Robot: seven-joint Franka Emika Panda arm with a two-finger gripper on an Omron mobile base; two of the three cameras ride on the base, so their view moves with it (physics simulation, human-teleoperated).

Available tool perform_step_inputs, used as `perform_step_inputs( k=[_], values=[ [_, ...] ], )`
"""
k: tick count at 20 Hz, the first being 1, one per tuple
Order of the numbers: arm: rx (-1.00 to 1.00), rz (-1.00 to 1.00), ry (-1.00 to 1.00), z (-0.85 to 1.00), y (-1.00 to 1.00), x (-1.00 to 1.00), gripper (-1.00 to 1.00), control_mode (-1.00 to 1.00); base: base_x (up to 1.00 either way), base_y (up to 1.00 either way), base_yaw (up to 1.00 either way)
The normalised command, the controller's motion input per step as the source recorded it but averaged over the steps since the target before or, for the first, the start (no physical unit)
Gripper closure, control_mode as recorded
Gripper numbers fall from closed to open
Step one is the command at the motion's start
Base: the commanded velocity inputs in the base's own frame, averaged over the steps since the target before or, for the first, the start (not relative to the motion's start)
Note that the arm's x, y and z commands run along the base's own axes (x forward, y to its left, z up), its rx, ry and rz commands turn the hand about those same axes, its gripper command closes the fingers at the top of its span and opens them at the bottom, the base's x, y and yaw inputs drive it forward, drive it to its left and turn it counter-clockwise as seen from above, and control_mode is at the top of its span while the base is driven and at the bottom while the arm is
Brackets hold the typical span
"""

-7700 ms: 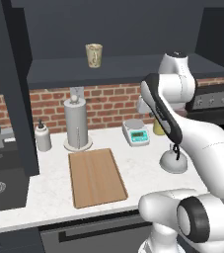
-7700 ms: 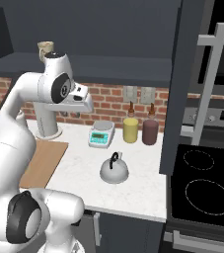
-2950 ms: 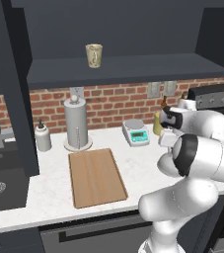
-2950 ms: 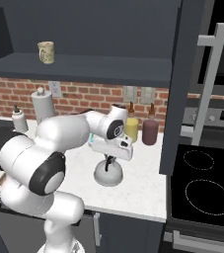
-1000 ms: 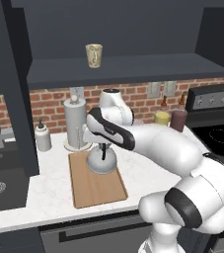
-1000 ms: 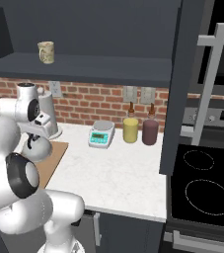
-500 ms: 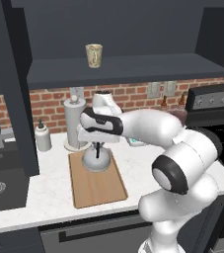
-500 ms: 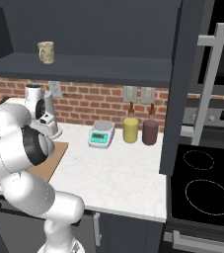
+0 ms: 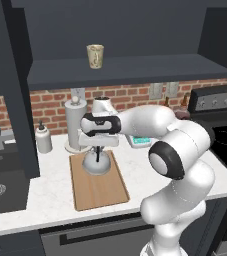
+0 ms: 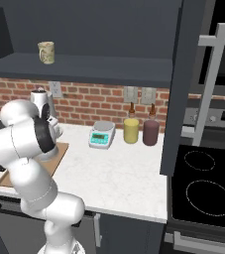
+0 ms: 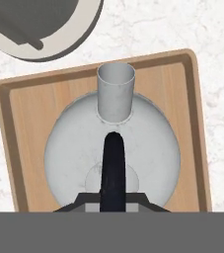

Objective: Pick the kettle from the counter and place it on the tray. Then pick the mug from the cabinet and place it on the tray. Then close the cabinet doors.

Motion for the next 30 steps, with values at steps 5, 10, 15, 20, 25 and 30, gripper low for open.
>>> perform_step_inputs(
  k=[5,10,15,20,25,30],
  values=[
    [0.00,0.00,0.00,-0.24,0.00,0.07,1.00,-1.00,0.00,0.00,0.00],
    [0.00,0.00,0.00,-0.35,0.00,0.01,1.00,-1.00,0.00,0.00,0.00],
    [0.00,0.00,0.00,-0.44,0.00,0.00,-1.00,-1.00,0.00,0.00,0.00],
    [-0.01,-0.01,0.00,-0.27,0.00,-0.01,-1.00,-1.00,0.00,0.00,0.00],
    [0.00,-0.01,0.00,-0.02,0.00,-0.09,-1.00,-1.00,0.00,0.00,0.00],
    [0.00,-0.02,0.00,0.03,0.00,-0.31,-1.00,-1.00,0.00,0.00,0.00]
  ],
)
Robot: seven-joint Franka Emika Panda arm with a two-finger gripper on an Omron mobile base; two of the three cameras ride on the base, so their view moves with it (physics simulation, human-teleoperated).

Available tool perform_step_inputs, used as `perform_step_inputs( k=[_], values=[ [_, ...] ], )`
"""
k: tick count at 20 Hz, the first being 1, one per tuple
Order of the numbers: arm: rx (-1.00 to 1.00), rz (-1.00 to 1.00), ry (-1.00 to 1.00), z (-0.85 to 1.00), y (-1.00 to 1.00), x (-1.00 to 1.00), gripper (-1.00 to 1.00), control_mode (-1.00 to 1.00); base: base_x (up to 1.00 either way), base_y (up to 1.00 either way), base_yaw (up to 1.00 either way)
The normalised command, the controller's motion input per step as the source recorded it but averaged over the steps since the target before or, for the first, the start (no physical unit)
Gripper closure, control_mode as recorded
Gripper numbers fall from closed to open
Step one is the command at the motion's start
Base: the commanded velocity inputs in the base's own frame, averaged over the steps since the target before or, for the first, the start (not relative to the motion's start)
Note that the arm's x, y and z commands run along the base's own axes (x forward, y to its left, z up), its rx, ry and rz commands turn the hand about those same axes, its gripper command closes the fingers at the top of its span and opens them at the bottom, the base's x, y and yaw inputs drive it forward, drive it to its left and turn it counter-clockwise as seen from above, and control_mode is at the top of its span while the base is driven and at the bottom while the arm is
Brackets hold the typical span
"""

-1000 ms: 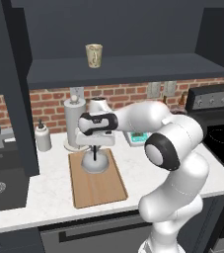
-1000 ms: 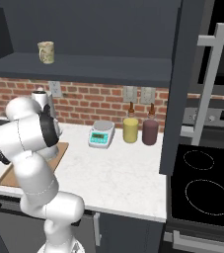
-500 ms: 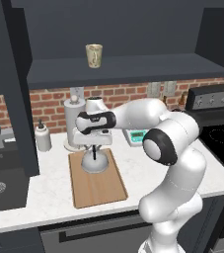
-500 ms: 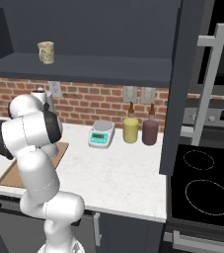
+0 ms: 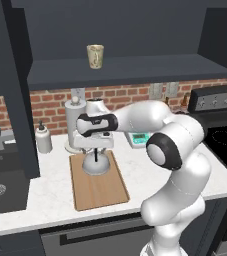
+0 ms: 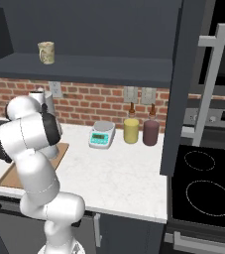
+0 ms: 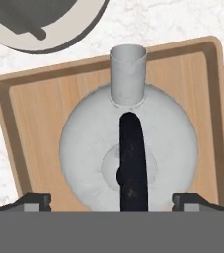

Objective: Pick the kettle from the counter and place it on the tray. Then pick the mug from the cabinet and place it on the tray. Then close the cabinet doors.

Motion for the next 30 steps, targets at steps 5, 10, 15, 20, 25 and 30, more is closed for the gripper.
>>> perform_step_inputs(
  k=[5,10,15,20,25,30],
  values=[
    [0.00,-0.02,-0.07,0.24,-0.05,-0.55,-1.00,-1.00,0.00,0.00,0.00],
    [0.00,-0.02,-0.09,0.34,-0.09,-0.62,-1.00,-1.00,0.00,0.00,0.00],
    [0.00,-0.01,-0.12,0.38,-0.15,-0.74,-1.00,-1.00,0.00,0.00,0.00],
    [0.00,0.00,-0.12,0.35,-0.23,-0.90,-1.00,-1.00,0.00,0.00,0.00],
    [0.00,0.00,-0.14,0.49,-0.19,-0.95,-1.00,-1.00,0.00,0.00,0.00],
    [0.00,0.00,-0.22,0.86,-0.20,-0.72,-1.00,-1.00,0.00,0.00,0.00]
  ],
)
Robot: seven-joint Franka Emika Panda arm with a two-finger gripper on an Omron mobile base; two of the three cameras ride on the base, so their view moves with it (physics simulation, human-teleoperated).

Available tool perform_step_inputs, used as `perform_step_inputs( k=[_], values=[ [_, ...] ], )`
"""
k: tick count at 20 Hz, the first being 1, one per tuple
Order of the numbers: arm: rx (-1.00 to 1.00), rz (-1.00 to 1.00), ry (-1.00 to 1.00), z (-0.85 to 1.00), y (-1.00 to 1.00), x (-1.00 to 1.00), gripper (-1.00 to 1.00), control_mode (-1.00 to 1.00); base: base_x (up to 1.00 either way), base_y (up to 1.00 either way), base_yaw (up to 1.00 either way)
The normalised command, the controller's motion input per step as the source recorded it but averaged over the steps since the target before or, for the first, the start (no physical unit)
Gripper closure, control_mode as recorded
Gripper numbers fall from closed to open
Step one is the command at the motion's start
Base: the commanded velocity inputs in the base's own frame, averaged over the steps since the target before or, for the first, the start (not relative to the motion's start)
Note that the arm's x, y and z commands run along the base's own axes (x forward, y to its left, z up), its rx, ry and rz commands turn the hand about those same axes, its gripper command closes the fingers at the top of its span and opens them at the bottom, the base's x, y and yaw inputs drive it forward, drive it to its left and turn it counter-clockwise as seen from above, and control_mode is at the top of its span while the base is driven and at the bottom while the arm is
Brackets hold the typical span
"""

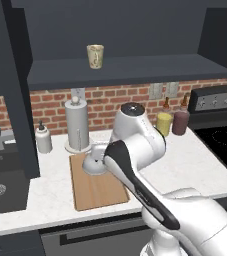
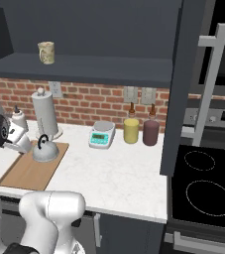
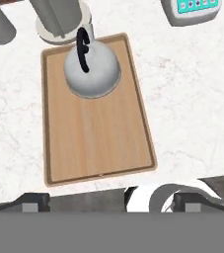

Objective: Pick the kettle from the counter and place it on the tray. Then pick the mug from the cabinet and place it on the tray. Then close the cabinet doors.

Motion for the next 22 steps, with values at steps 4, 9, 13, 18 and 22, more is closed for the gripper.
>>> perform_step_inputs(
  k=[4,9,13,18,22],
  values=[
    [-0.01,0.00,-0.31,1.00,-0.18,-0.36,-1.00,-1.00,0.00,0.00,0.00],
    [-0.02,0.02,-0.30,1.00,-0.09,-0.05,-1.00,-1.00,0.00,0.00,0.00],
    [-0.01,0.04,-0.25,1.00,0.00,0.00,-1.00,-1.00,0.00,0.00,0.00],
    [-0.01,0.04,-0.14,1.00,-0.03,0.00,-1.00,-1.00,0.00,0.00,0.00],
    [-0.05,0.03,-0.10,0.98,-0.06,0.02,-1.00,-1.00,0.00,0.00,0.00]
  ],
)
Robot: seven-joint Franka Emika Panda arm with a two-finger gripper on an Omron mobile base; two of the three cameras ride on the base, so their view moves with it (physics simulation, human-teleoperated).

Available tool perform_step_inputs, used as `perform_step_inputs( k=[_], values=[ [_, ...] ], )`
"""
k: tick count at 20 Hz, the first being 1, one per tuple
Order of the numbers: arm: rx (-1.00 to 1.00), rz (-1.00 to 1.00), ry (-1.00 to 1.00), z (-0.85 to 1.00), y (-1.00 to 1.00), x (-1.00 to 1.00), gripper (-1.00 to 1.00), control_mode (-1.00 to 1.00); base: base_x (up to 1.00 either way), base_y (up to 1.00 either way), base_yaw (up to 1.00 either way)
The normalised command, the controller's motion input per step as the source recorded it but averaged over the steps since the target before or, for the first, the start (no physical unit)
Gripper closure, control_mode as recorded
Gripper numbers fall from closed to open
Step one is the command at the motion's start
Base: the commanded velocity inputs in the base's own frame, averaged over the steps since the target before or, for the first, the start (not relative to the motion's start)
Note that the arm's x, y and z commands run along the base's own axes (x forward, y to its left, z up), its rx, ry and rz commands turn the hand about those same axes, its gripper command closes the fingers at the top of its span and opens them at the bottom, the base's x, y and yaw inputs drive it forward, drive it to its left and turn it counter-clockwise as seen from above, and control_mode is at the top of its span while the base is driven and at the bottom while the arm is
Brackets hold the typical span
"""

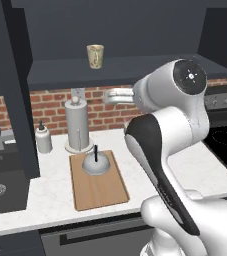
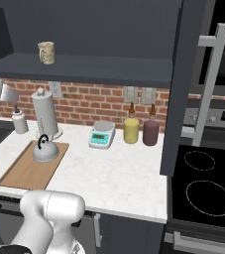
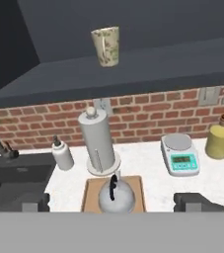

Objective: Pick the kettle from the counter and place it on the tray. Then pick the mug from the cabinet and place it on the tray. Then close the cabinet doors.

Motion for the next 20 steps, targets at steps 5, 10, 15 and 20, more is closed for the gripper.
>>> perform_step_inputs(
  k=[5,10,15,20],
  values=[
    [-0.09,0.00,-0.21,0.45,-0.09,0.04,-1.00,-1.00,0.00,0.00,0.00],
    [-0.07,0.01,-0.34,0.00,-0.04,0.07,-1.00,-1.00,0.00,0.00,0.00],
    [-0.03,0.02,-0.28,0.06,-0.06,0.24,-1.00,-1.00,0.00,0.00,0.00],
    [0.00,0.00,-0.06,0.23,0.00,0.34,-1.00,-1.00,0.00,0.00,0.00]
  ],
)
